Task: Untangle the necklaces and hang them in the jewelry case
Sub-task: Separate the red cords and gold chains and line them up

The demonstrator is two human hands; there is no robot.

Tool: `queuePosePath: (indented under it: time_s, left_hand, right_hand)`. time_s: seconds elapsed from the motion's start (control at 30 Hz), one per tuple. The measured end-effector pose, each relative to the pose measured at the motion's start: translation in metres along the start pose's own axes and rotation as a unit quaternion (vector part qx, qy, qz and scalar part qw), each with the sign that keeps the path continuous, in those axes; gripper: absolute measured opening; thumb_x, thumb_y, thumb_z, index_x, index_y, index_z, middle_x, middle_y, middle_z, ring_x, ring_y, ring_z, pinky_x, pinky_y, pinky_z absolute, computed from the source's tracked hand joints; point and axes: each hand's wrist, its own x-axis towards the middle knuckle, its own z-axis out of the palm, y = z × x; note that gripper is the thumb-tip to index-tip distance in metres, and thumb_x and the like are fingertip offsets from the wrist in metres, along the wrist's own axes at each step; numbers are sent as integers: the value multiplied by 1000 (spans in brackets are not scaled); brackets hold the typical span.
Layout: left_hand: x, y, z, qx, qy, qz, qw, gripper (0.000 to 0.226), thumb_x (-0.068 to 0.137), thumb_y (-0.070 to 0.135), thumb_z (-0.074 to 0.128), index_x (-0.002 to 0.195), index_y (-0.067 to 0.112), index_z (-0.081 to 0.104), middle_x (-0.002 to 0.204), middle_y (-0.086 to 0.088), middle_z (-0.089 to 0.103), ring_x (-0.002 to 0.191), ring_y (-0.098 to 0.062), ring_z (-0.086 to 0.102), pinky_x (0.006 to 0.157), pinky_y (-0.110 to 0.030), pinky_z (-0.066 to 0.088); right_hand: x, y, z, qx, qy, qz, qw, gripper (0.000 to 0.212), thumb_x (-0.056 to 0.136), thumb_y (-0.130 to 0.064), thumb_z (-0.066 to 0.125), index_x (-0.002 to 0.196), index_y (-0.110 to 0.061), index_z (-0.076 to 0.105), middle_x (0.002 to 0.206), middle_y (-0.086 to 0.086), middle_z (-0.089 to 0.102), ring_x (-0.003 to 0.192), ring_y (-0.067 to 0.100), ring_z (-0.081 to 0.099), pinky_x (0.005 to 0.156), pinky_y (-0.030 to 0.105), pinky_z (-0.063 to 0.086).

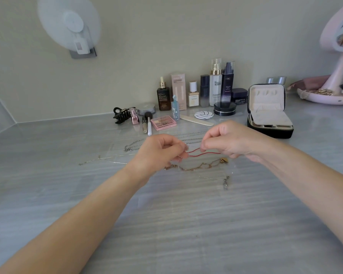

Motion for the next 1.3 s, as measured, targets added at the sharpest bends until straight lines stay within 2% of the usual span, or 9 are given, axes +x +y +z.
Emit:
queuePosePath:
  time_s: [0.1,0.23,0.37,0.53,0.63,0.73,0.87,1.13,1.3]
  left_hand:
    - [1,0,-1,-31,1,-5,1000,13,85,16,59,75,19,66,58,9,66,56,-3,57,62,-23,43]
    - [2,0,-2,-63,-2,-7,998,14,83,12,62,72,20,67,53,10,61,53,-5,56,63,-25,43]
    - [2,-1,-3,-71,-12,-3,997,11,81,10,64,73,18,66,55,10,60,51,-5,55,62,-26,42]
    - [2,-2,-2,-45,-20,4,999,12,79,11,67,70,20,67,52,12,59,49,-4,53,61,-26,41]
    - [2,-2,-1,-30,-22,2,999,11,78,12,68,70,20,67,49,12,59,46,-1,52,59,-23,41]
    - [2,-3,-1,-25,-27,1,999,8,78,14,68,72,19,67,49,13,59,45,0,52,58,-21,42]
    - [2,-2,-1,-33,-27,-5,999,8,80,14,66,73,17,66,45,14,58,42,0,50,57,-22,40]
    - [1,0,0,-17,-6,-4,1000,13,80,13,65,70,20,64,41,15,55,40,1,48,49,-14,40]
    - [0,0,-1,-46,2,-8,999,11,80,13,65,70,17,65,50,4,53,44,-6,46,50,-19,39]
  right_hand:
    - [-1,0,2,-10,-9,-11,1000,7,77,-12,63,73,-8,68,53,-1,46,36,7,36,42,20,25]
    - [0,1,3,-7,-39,-19,999,7,76,-16,69,77,-10,71,73,3,67,64,6,60,63,24,48]
    - [-1,1,3,-19,-33,-54,998,7,73,-25,73,79,-21,74,91,0,73,92,9,63,91,26,45]
    - [-2,-1,10,34,4,-112,993,5,76,-15,70,78,-20,70,81,0,71,76,6,62,80,21,50]
    - [-1,-2,13,-11,16,-137,990,5,76,-16,72,78,-20,70,83,4,73,75,10,64,81,29,53]
    - [0,-2,13,-49,25,-131,990,3,75,-21,72,78,-23,72,83,-1,73,78,15,67,81,33,53]
    - [-1,-2,15,-47,22,-130,990,5,76,-19,72,80,-18,72,79,0,71,70,7,61,76,25,50]
    - [2,0,17,-30,27,-137,990,7,73,-12,70,70,-18,69,76,7,70,66,14,57,71,41,50]
    - [2,1,15,-9,22,-122,992,7,70,-16,69,65,-21,67,71,5,67,64,20,51,64,36,40]
